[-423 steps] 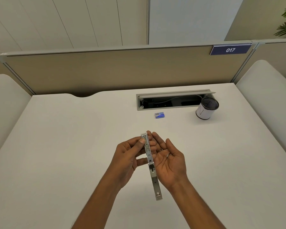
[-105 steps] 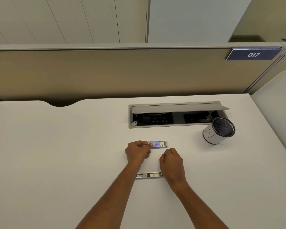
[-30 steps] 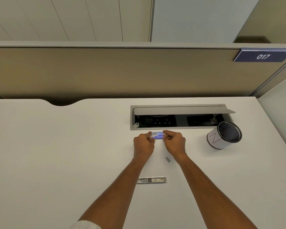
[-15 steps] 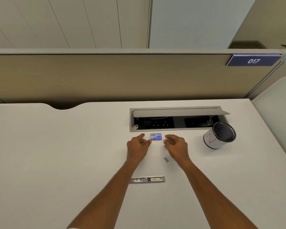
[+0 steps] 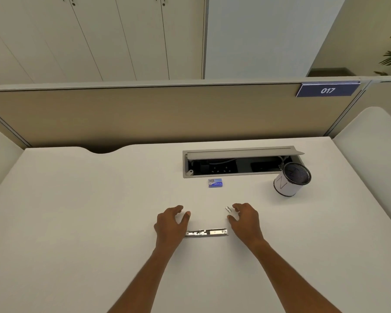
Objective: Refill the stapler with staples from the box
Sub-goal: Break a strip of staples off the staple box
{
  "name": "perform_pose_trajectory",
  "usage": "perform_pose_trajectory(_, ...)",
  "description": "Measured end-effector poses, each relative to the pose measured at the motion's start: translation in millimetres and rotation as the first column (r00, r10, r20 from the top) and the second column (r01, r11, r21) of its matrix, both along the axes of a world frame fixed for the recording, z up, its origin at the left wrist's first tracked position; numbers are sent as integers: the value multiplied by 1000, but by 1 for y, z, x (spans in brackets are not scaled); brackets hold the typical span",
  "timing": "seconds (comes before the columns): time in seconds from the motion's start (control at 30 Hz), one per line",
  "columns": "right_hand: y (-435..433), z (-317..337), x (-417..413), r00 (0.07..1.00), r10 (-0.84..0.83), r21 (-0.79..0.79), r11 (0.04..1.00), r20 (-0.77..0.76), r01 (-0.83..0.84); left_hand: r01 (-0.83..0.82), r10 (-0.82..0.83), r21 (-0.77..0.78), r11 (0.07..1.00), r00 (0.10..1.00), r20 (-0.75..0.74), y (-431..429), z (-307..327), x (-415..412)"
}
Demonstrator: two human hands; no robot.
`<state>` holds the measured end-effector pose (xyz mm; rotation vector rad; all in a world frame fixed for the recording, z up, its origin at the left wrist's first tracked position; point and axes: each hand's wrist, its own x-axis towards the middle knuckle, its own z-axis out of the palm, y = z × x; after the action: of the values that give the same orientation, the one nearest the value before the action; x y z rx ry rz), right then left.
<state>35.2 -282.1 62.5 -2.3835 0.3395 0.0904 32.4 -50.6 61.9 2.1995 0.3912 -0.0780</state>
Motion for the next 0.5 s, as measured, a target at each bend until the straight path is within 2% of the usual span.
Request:
perform_pose_trajectory(0.17, 11, 0, -2, 1000, -28, -28, 999, -13, 27, 54, -45, 106, 993, 995, -91, 9, -12, -34)
perform_pose_trajectory(0.37, 23, 2, 3, 998, -59, -110, 992, 6, 59, 115, -106, 141, 983, 992, -69, 7, -19, -56)
perform_pose_trajectory(0.5, 27, -3, 4, 990, -104, -137, 984, 92, 116, 143, -134, 130, 981, 988, -76, 7, -23, -62)
